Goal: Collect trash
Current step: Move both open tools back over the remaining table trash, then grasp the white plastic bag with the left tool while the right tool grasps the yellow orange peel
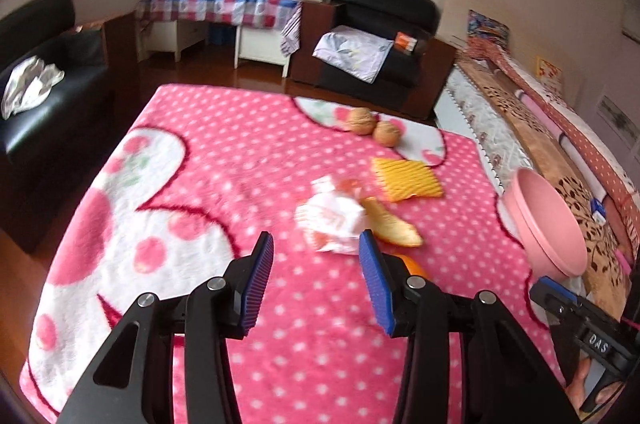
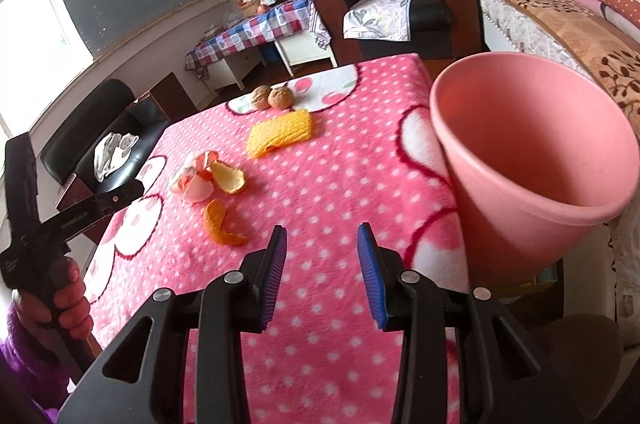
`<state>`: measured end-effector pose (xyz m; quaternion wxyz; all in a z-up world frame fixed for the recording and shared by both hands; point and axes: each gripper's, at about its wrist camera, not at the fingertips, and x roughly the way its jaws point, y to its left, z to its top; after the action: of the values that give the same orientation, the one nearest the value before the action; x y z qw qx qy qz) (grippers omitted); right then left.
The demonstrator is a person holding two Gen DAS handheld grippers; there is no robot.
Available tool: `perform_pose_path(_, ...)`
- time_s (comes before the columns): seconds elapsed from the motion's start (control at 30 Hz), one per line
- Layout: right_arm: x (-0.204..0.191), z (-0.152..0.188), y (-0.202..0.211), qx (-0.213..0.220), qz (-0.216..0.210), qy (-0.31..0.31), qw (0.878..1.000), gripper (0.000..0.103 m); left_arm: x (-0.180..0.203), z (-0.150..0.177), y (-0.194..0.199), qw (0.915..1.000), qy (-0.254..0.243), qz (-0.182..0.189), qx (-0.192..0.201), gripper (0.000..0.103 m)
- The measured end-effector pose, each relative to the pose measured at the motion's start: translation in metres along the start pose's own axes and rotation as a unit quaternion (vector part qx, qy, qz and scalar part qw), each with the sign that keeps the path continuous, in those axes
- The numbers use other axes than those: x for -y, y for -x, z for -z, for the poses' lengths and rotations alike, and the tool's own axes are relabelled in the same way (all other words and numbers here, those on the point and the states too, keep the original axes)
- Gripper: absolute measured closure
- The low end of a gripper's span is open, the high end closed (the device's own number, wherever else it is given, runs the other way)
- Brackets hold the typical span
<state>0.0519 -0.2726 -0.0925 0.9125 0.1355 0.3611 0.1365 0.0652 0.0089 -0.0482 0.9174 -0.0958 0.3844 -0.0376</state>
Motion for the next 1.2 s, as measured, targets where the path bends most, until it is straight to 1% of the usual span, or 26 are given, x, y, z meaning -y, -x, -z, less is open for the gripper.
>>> perform_pose_path(0.07,-0.003,0.001,-0.004,-0.005,-0.004,0.005,1.000,0.066,-0.008,-0.002,-0.006,0.9998,0.016,0.003,-0.009,0.059)
perform_pose_path(0.17,-0.007,0.001,-0.009,-0.012,-0.008,0.010,1.000,0.066,-0.011,-0.007,-0.016,0.9995,0.027,0.012,-0.014,0.059)
perform_pose_path(0.23,-0.010,0.001,-0.012,-0.017,-0.010,0.013,1.000,0.066,-0.007,-0.011,-0.022,0.9995,0.024,0.012,-0.014,0.059)
perform_pose_path(0.3,-0.012,0.001,-0.015,-0.021,-0.013,0.014,1.000,0.066,-0.003,-0.014,-0.030,0.9995,0.022,0.015,-0.017,0.056)
perform_pose_path(0.33,-0.013,0.000,-0.017,-0.022,-0.015,0.016,1.000,0.066,-0.001,-0.016,-0.036,0.9994,0.022,0.017,-0.019,0.053)
perform_pose_path(0.4,-0.015,-0.001,-0.019,-0.024,-0.016,0.018,0.999,0.066,0.002,-0.018,-0.045,0.9993,0.022,0.018,-0.026,0.052)
perform_pose_path(0.47,-0.017,-0.003,-0.022,-0.027,-0.017,0.021,0.999,0.066,0.006,-0.018,-0.055,0.9992,0.018,0.017,-0.031,0.049)
perform_pose_path(0.53,-0.020,-0.004,-0.026,-0.031,-0.018,0.023,0.999,0.066,0.007,-0.016,-0.065,0.9991,0.016,0.011,-0.038,0.049)
perform_pose_path(0.63,-0.024,-0.007,-0.031,-0.036,-0.018,0.028,0.999,0.066,0.005,-0.014,-0.070,0.9989,0.018,0.016,-0.041,0.049)
perform_pose_path(0.67,-0.025,-0.008,-0.034,-0.038,-0.019,0.030,0.999,0.066,0.005,-0.014,-0.070,0.9988,0.015,0.020,-0.041,0.050)
perform_pose_path(0.7,-0.027,-0.009,-0.035,-0.039,-0.019,0.031,0.999,0.066,0.005,-0.014,-0.070,0.9987,0.012,0.024,-0.043,0.052)
perform_pose_path(0.73,-0.029,-0.010,-0.037,-0.040,-0.021,0.033,0.998,0.066,0.004,-0.014,-0.069,0.9986,0.010,0.028,-0.043,0.063)
perform_pose_path(0.83,-0.036,-0.016,-0.044,-0.043,-0.031,0.035,0.998,0.066,0.005,-0.012,-0.067,0.9984,0.000,0.036,-0.044,0.069)
perform_pose_path(0.93,-0.045,-0.023,-0.050,-0.044,-0.038,0.043,0.997,0.066,0.001,-0.009,-0.060,0.9985,0.000,0.038,-0.040,0.071)
perform_pose_path(1.07,-0.056,-0.030,-0.061,-0.045,-0.042,0.055,0.997,0.066,-0.014,-0.009,-0.049,0.9987,0.019,0.036,-0.030,0.071)
perform_pose_path(1.2,-0.065,-0.037,-0.076,-0.052,-0.052,0.050,0.996,0.066,-0.028,-0.010,-0.040,0.9984,0.036,0.035,-0.024,0.071)
